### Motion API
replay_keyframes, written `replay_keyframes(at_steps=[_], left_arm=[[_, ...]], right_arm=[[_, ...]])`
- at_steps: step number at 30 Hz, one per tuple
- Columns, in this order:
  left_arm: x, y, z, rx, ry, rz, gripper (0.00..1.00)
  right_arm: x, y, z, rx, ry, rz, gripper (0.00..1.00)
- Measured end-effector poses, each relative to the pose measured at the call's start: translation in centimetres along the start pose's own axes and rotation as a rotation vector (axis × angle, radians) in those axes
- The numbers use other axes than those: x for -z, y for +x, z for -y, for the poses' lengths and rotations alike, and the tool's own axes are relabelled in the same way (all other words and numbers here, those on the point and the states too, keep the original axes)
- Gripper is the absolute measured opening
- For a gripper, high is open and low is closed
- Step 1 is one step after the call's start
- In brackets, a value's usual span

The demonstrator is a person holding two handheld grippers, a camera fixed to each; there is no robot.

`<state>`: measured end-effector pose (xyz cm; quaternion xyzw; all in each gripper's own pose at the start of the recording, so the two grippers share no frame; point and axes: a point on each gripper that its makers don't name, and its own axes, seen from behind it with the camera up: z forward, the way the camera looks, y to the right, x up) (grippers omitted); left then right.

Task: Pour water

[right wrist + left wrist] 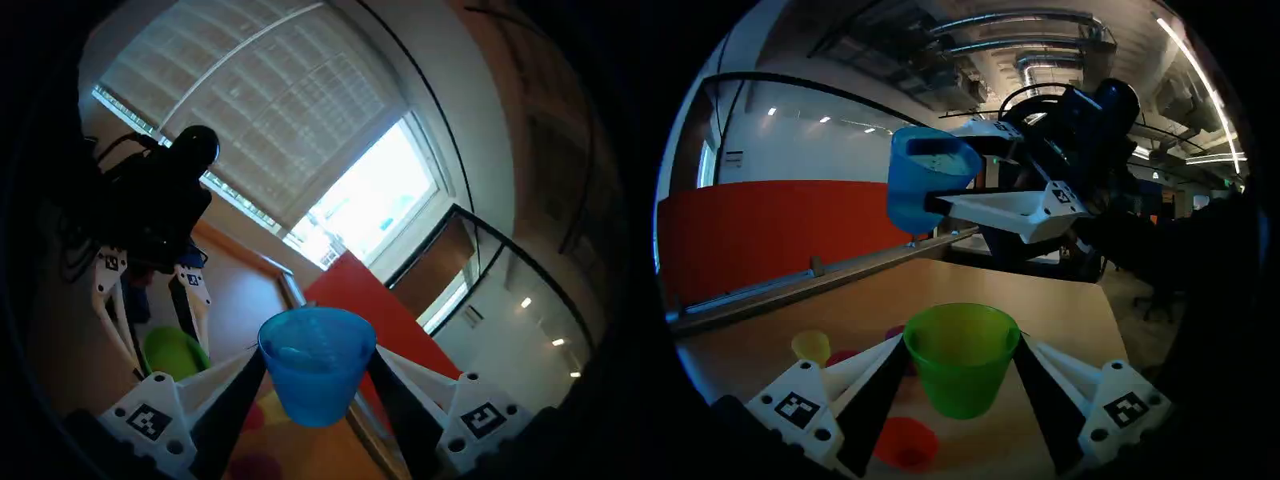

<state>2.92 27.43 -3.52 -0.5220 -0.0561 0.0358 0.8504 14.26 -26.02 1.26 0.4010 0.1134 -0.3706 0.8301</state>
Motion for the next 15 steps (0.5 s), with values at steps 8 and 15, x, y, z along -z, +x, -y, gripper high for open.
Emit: replay_keyframes(at_steps=[8, 15], left_arm=[[-0.14, 0.03, -0.13, -0.006, -0.003, 0.004, 0.88], [-0.14, 0.25, -0.20, -0.010, -0.004, 0.002, 0.87]], right_arm=[[-0.20, 0.08, 0.15, 0.109, 0.001, 0.016, 0.89], [-0.34, -0.14, 0.15, 0.185, -0.009, 0.035, 0.89]])
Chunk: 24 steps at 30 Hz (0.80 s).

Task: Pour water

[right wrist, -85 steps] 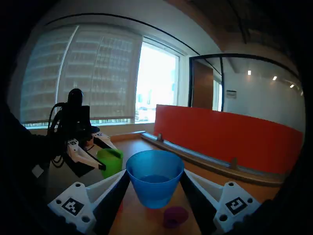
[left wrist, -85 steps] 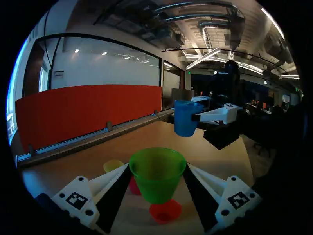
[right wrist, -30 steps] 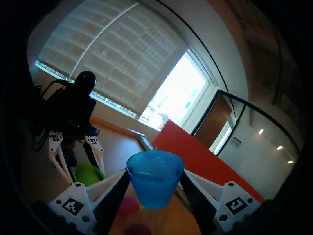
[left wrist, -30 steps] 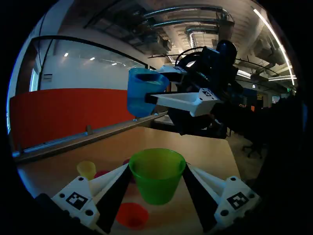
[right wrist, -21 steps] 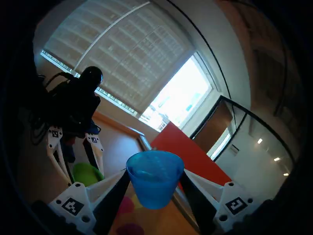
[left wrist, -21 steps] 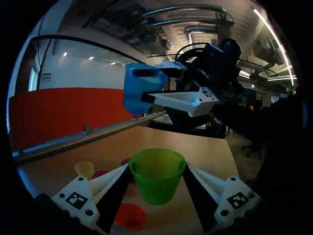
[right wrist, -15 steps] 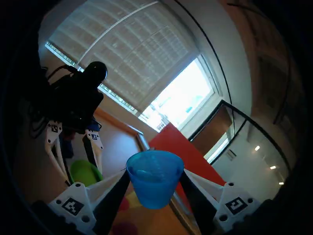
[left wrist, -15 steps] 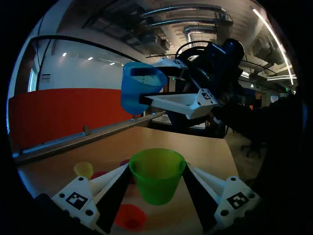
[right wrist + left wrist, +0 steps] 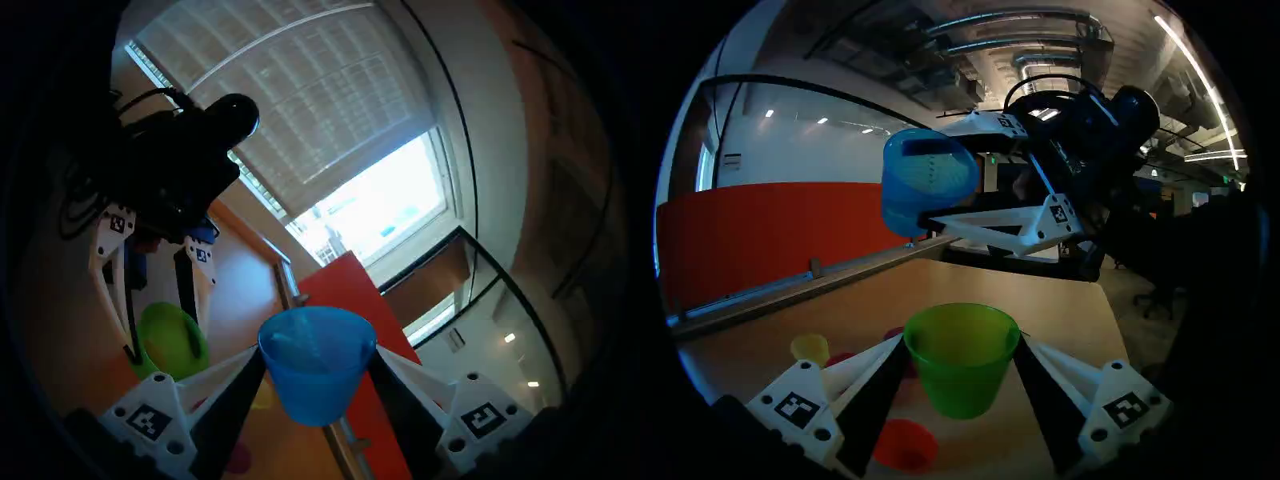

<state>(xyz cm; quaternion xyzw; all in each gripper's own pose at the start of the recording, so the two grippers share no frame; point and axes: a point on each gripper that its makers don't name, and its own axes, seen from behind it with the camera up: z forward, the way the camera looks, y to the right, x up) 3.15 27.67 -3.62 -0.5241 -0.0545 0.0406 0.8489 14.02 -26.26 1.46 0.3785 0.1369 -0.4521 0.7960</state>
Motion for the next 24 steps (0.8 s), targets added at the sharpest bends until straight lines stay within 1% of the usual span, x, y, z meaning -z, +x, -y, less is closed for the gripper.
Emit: replay_keyframes(at_steps=[6, 12, 24], left_arm=[[-0.02, 0.02, -0.14, -0.001, -0.003, 0.000, 0.87], [-0.12, -0.04, -0.21, -0.005, -0.005, 0.002, 0.87], [-0.22, -0.08, -0.20, -0.002, -0.006, 0.000, 0.87]], right_arm=[[0.01, 0.17, -0.27, 0.047, -0.007, 0.005, 0.89], [-0.07, 0.21, -0.06, 0.106, 0.001, 0.020, 0.89], [-0.15, 0.22, -0.07, 0.154, -0.007, 0.023, 0.89]])
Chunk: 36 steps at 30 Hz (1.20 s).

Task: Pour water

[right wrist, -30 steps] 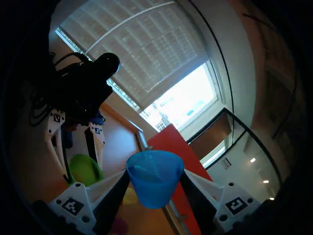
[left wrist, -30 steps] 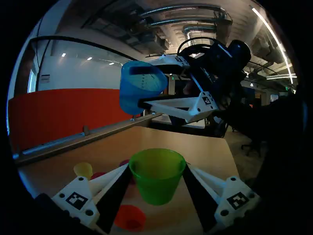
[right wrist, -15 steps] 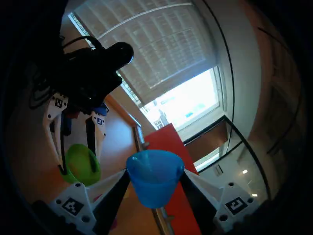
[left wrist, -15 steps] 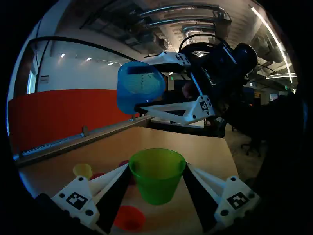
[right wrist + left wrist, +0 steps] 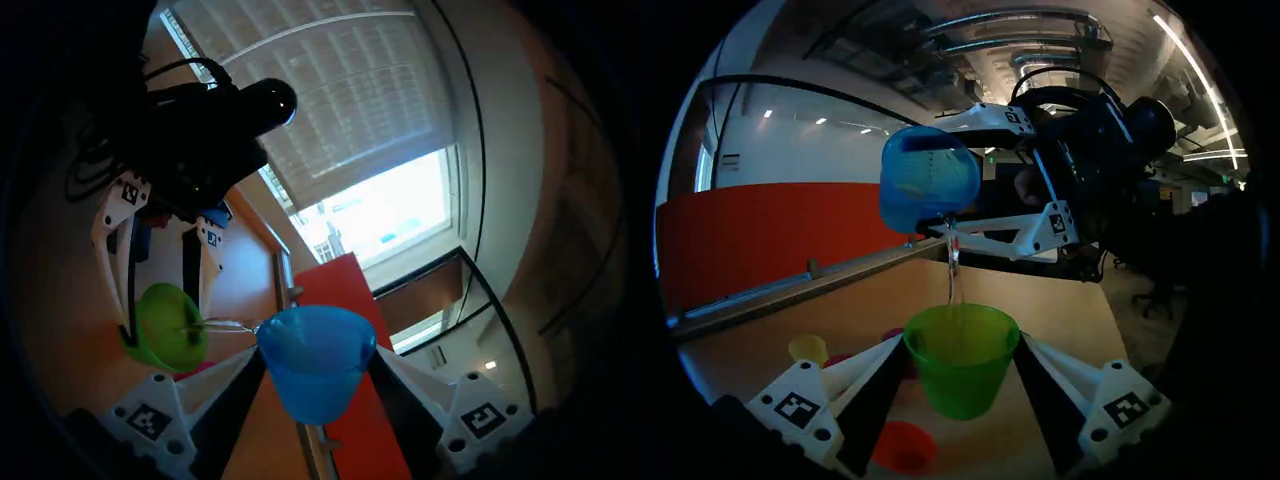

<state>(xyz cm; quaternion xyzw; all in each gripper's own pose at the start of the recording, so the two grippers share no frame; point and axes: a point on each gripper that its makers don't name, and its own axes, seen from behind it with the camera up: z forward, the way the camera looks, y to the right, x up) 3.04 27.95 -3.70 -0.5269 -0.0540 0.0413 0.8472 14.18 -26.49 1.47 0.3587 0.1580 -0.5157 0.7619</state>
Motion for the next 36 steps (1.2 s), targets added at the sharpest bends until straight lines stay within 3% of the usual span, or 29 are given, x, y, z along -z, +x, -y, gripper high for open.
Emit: replay_keyframes(at_steps=[36], left_arm=[[-0.2, 0.2, 0.1, 0.005, 0.003, -0.008, 0.87]], right_arm=[[-0.1, 0.7, -1.9, 0.184, -0.050, 0.001, 0.89]])
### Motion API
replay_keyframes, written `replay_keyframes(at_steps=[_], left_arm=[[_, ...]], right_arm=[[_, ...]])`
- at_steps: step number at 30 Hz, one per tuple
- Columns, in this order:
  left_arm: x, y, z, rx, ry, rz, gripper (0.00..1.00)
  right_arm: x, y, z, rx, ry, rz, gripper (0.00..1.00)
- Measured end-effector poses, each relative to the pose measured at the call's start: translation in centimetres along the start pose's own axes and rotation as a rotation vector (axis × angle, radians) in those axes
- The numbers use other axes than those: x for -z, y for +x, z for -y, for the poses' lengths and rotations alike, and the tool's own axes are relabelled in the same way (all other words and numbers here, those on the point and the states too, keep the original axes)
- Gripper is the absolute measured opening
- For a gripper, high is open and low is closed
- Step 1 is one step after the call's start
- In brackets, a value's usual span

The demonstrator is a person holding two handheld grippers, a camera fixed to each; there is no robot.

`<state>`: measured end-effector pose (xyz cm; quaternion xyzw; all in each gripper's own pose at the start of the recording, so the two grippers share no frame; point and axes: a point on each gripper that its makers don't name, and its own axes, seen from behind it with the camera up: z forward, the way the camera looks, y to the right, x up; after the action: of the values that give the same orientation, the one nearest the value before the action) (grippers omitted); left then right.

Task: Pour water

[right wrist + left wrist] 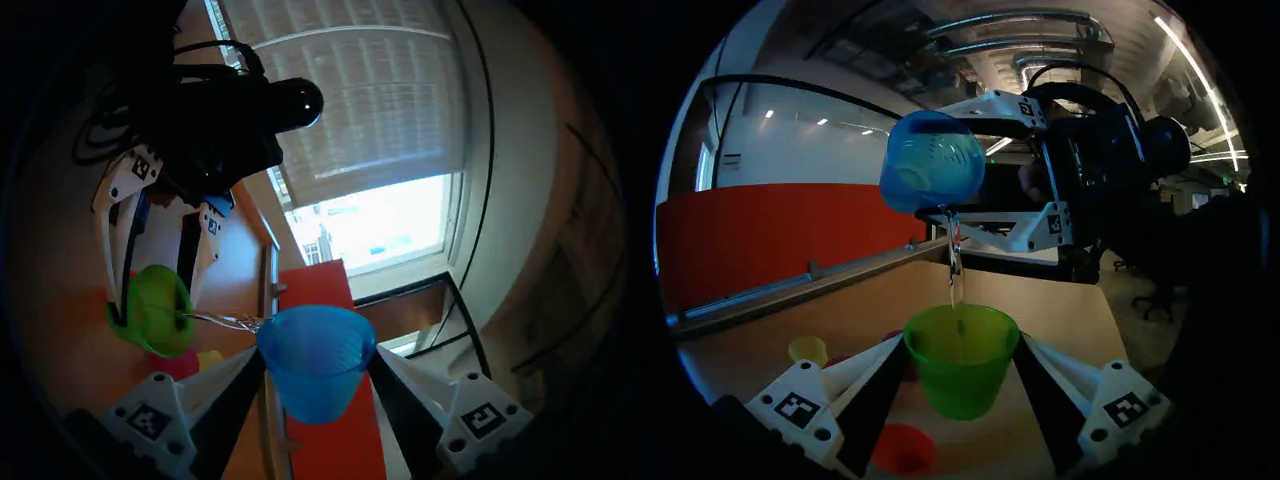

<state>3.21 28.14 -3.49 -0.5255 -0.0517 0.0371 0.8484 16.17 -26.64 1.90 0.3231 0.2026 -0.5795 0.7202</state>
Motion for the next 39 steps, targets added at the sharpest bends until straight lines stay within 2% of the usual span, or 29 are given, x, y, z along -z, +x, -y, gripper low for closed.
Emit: replay_keyframes(at_steps=[39], left_arm=[[-0.3, 0.5, -0.3, 0.000, -0.006, -0.024, 0.87]], right_arm=[[-0.3, 0.8, -1.5, 0.142, -0.043, 0.001, 0.89]])
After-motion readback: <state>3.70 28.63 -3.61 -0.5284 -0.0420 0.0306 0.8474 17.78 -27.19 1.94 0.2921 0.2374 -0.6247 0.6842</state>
